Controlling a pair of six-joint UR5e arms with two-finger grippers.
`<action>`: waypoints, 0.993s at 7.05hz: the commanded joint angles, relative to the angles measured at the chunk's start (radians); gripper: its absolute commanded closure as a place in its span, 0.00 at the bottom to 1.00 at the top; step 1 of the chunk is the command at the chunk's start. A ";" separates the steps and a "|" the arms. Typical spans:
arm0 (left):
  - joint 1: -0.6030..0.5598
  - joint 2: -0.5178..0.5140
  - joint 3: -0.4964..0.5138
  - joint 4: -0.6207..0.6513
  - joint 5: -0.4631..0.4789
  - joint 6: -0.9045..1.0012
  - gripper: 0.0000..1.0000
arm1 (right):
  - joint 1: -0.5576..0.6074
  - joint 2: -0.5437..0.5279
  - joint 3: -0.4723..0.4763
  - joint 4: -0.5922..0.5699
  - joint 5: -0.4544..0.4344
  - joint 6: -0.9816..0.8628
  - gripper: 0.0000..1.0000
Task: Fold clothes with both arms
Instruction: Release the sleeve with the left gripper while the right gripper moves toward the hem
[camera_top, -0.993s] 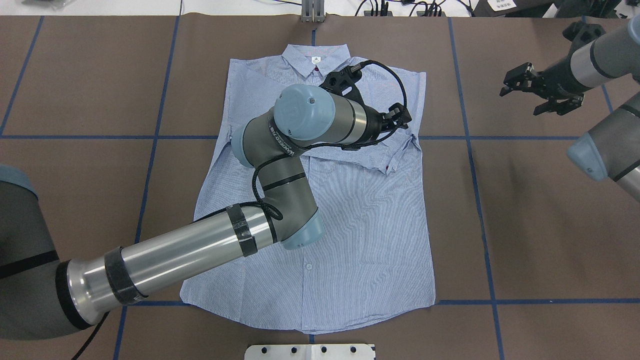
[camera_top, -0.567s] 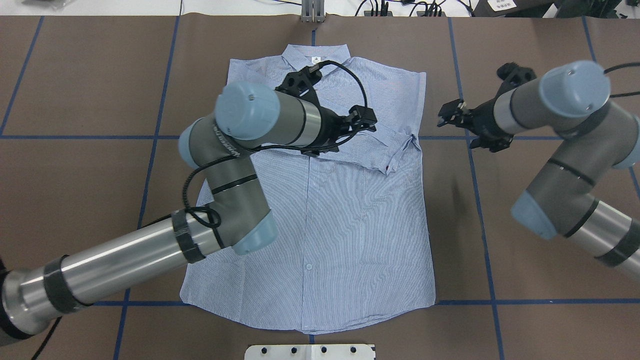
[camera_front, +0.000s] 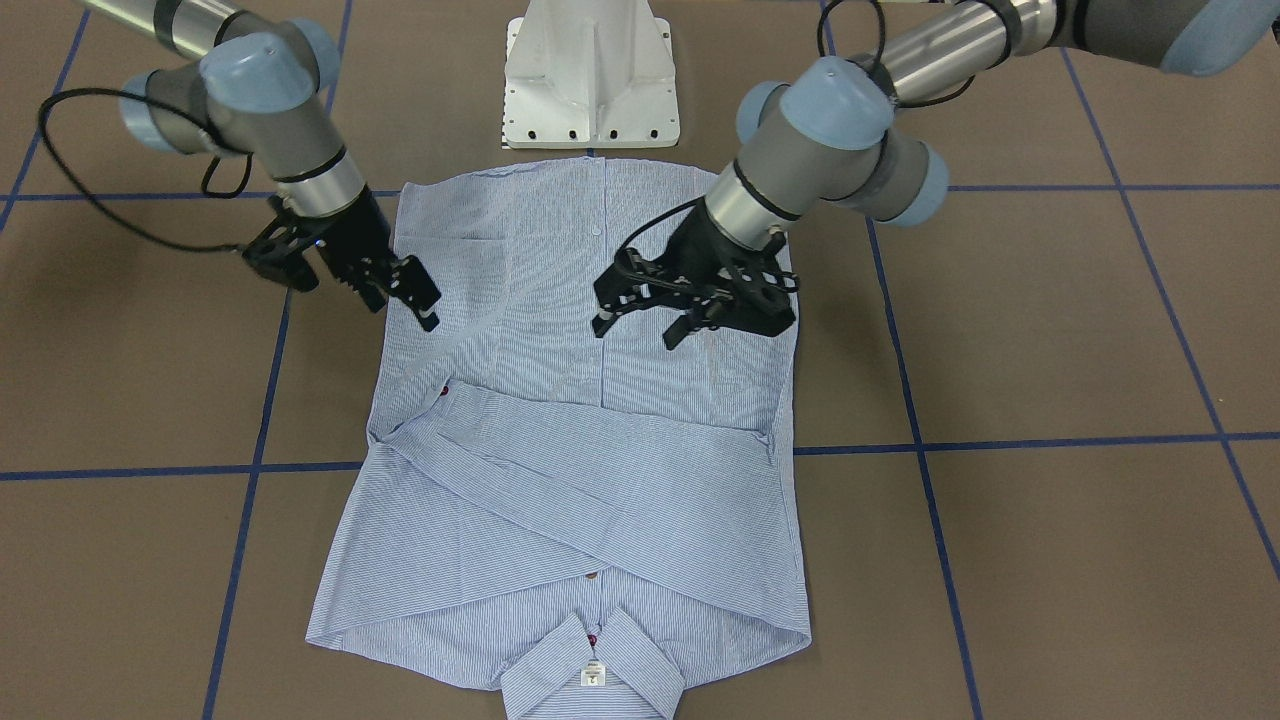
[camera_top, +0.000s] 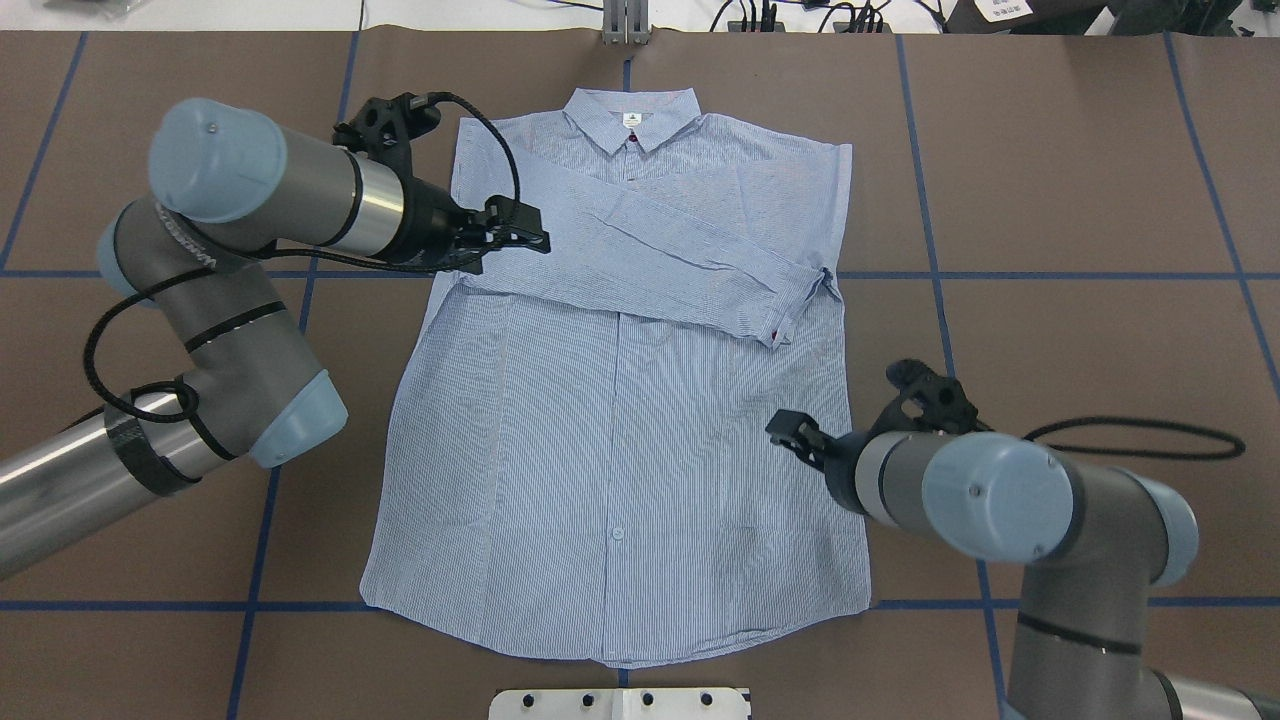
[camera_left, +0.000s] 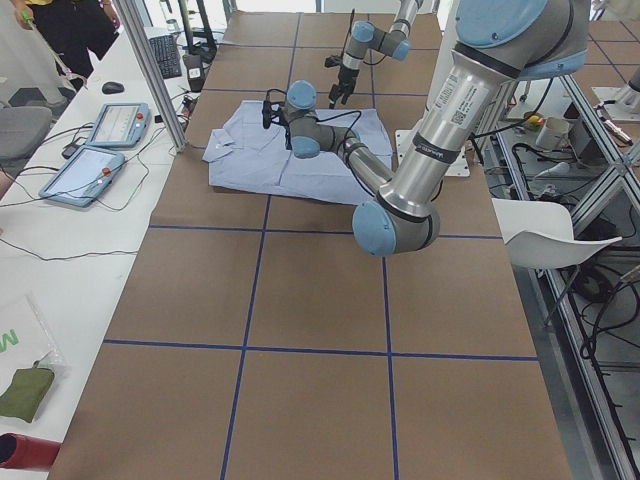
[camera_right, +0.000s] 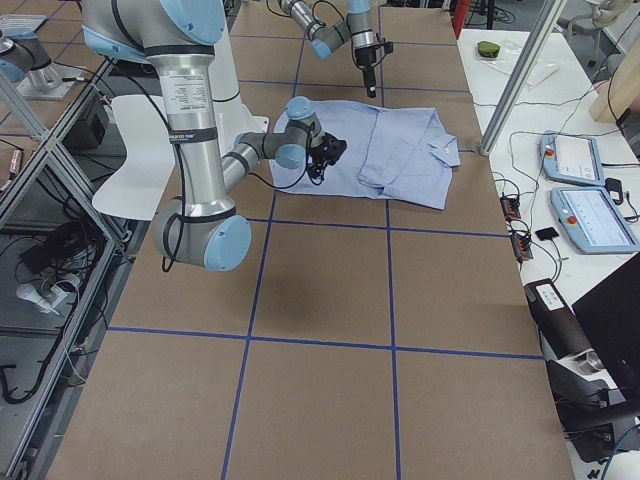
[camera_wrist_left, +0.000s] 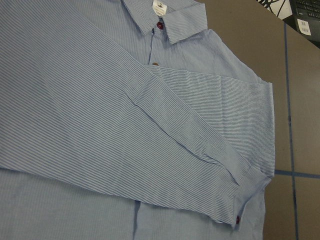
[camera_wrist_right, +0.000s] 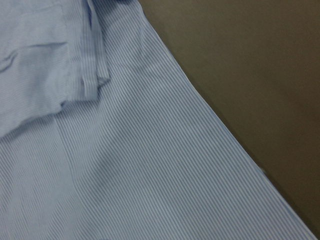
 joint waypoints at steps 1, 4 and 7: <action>-0.054 0.045 0.004 0.000 -0.059 0.118 0.06 | -0.174 -0.021 0.094 -0.187 -0.101 0.143 0.02; -0.050 0.079 0.005 -0.007 -0.053 0.106 0.06 | -0.239 -0.081 0.106 -0.225 -0.137 0.226 0.05; -0.049 0.082 0.005 -0.009 -0.050 0.103 0.06 | -0.238 -0.086 0.100 -0.225 -0.137 0.226 0.13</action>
